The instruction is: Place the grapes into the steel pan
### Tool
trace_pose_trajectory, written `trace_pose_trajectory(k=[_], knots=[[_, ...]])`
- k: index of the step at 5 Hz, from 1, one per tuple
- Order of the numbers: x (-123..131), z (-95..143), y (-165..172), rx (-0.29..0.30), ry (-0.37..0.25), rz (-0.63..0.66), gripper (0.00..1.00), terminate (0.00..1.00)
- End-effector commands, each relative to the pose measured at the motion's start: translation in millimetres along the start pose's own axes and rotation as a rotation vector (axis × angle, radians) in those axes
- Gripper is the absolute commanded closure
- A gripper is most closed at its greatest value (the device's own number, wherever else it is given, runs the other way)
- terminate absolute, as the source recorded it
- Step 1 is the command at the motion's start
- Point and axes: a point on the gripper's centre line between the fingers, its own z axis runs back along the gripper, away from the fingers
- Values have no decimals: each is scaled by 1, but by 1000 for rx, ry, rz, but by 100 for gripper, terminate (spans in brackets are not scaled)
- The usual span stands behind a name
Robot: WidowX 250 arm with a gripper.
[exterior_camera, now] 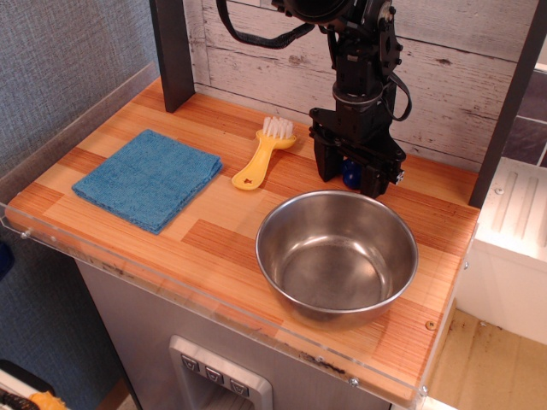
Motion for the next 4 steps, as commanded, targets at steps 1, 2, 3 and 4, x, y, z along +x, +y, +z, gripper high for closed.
trace_pose_trajectory(k=[1, 2, 3, 4], knots=[[23, 89, -7, 29, -206, 5, 100, 0], [19, 125, -21, 3, -265, -8, 100, 0], [-6, 144, -45, -32, -255, -46, 100, 0], [-39, 141, -57, -58, -202, -46, 100, 0]])
